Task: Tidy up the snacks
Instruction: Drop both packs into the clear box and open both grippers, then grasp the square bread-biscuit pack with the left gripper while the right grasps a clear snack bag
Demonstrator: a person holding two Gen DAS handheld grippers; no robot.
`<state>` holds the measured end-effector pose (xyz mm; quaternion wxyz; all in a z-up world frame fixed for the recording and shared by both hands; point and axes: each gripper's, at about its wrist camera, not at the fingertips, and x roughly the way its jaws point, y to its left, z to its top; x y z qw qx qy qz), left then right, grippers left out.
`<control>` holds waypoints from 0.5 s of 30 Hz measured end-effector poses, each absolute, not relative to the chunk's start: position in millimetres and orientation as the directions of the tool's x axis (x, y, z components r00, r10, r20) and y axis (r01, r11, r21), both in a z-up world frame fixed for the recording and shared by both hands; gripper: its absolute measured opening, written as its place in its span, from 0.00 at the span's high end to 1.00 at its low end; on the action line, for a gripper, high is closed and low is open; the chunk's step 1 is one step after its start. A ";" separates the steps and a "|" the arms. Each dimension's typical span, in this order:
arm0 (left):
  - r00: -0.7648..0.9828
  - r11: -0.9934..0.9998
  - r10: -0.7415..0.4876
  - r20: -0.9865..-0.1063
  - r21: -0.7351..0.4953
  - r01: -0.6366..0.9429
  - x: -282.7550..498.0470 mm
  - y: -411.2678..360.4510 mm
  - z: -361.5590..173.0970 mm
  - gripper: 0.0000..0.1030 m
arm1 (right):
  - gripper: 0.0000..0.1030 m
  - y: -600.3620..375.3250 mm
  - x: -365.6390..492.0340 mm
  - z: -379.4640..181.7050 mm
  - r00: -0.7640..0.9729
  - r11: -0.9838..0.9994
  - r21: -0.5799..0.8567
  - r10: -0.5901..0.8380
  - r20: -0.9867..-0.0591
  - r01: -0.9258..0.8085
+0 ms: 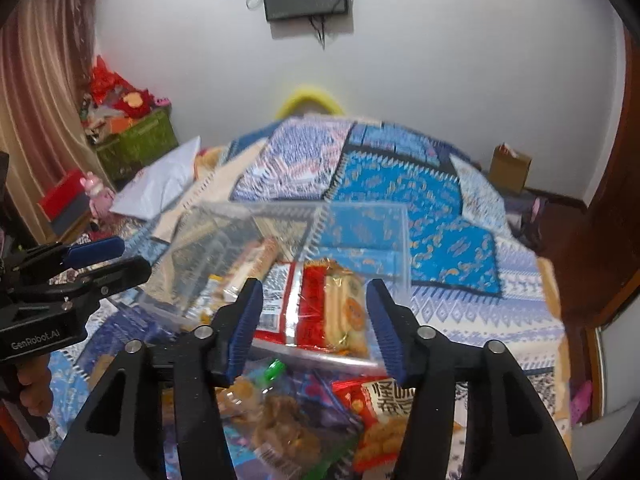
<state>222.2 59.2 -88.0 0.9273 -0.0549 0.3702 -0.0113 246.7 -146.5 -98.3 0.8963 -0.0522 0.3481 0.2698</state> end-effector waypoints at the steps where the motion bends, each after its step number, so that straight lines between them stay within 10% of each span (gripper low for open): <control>1: 0.730 0.994 -0.064 -0.680 -0.110 -0.016 212.7 61.5 -84.9 0.37 | 0.50 -148.2 239.7 -93.4 0.619 0.847 0.092 0.453 -0.642 -0.524; 15: 0.664 0.989 -0.026 -0.748 -0.116 -0.092 145.6 90.0 -118.7 0.35 | 0.48 -158.3 188.8 -109.9 0.604 0.838 0.076 0.449 -0.658 -0.540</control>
